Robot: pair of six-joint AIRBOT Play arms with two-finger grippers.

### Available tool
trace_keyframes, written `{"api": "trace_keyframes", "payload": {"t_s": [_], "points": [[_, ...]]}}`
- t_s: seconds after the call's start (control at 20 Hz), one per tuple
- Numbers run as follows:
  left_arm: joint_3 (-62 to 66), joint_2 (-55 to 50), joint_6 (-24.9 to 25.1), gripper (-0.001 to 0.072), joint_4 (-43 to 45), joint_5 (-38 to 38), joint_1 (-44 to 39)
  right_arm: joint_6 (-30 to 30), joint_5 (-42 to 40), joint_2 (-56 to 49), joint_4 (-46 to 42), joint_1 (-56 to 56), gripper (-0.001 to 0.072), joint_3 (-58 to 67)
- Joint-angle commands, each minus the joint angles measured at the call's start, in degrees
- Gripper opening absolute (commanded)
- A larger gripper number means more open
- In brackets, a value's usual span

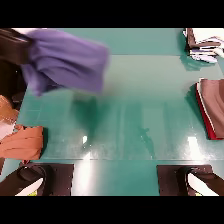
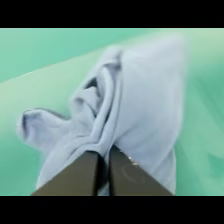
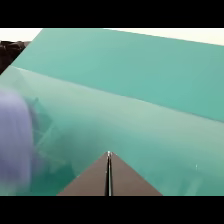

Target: Fold the shirts.

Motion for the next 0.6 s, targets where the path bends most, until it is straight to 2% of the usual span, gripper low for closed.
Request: {"api": "trace_keyframes", "payload": {"t_s": [0.0,0.15,0.2,0.25,0.3,0.45,0.55], "points": [[1.46,-7.19,0.09,0.0023,-0.13,-0.17,-12.55,0.0,0.28,0.0,0.0,0.04,0.0019,0.83],[1.46,-17.55,0.13,0.0028,-2.93,0.87,-20.72,0.0,1.29,0.0,0.0,0.02,0.0019,0.83],[1.46,-20.68,0.24,0.0135,-5.35,1.66,-22.23,0.0,1.49,0.0,0.0,0.02,0.0019,0.83],[1.46,-23.58,0.39,0.0488,-7.93,2.69,-23.08,0.0,1.51,0.0,-0.02,0.02,0.0019,0.83],[1.46,-25.46,0.33,0.0622,-9.27,3.32,-23.17,0.0,1.51,0.0,-0.02,0.02,0.0019,0.83],[1.66,-26.12,0.09,0.0616,-4.52,1.46,-20.06,0.0,1.95,0.0,-0.07,0.02,0.0019,0.83],[1.57,-25.05,0.07,0.0615,-2.64,-2.54,-12.61,0.0,2.58,0.0,-0.09,0.02,0.002,0.83]]}}
